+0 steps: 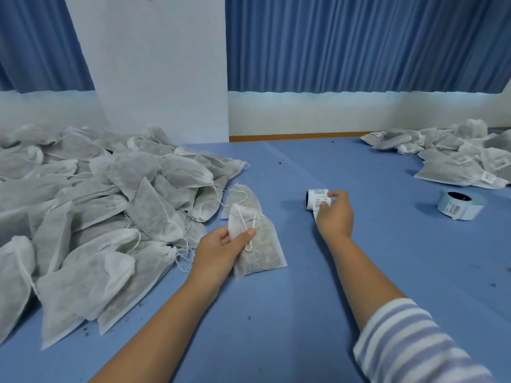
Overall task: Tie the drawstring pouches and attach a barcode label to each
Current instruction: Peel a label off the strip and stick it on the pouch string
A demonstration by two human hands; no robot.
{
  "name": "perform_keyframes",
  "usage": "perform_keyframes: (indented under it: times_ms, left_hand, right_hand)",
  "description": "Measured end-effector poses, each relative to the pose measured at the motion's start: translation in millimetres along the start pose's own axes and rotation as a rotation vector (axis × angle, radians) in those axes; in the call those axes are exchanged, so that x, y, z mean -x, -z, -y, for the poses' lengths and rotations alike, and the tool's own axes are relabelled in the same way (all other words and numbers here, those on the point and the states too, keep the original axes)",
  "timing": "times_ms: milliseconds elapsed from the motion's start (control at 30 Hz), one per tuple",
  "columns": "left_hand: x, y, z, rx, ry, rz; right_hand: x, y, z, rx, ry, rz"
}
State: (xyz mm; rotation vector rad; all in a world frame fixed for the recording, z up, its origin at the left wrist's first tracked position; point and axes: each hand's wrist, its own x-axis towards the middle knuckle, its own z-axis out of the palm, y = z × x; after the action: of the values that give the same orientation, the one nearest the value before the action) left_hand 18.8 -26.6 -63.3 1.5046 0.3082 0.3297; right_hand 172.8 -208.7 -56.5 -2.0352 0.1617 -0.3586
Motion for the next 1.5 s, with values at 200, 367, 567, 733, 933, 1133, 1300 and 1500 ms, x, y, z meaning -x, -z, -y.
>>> perform_keyframes:
  times_ms: [200, 367, 567, 733, 933, 1133, 1300, 1500]
  left_hand:
    - [-3, 4, 1, 0.079, -0.005, 0.036]
    - [-9, 13, -5, 0.236, 0.002, -0.014]
    - [-17, 38, -11, 0.281, 0.047, -0.066]
    - [-18, 48, -8, 0.123, 0.020, -0.063]
    - [-14, 42, -1, -0.059, -0.006, 0.021]
    - [-19, 43, -3, 0.080, 0.105, 0.035]
    - [-18, 48, -8, 0.147, 0.159, -0.009]
    - [-13, 55, -13, 0.202, 0.237, 0.059]
  right_hand:
    - [16, -4, 14, -0.171, 0.068, 0.191]
    - [58, -14, 40, -0.294, 0.116, 0.593]
    - [91, -28, 63, -0.195, 0.150, 0.783]
    - [90, -14, 58, -0.065, 0.235, 0.885]
    - [91, 16, 44, 0.336, 0.434, 0.957]
    - [105, 20, 52, 0.316, 0.450, 1.200]
    - [106, 10, 53, 0.296, 0.485, 1.163]
    - [103, 6, 38, 0.365, 0.696, 1.027]
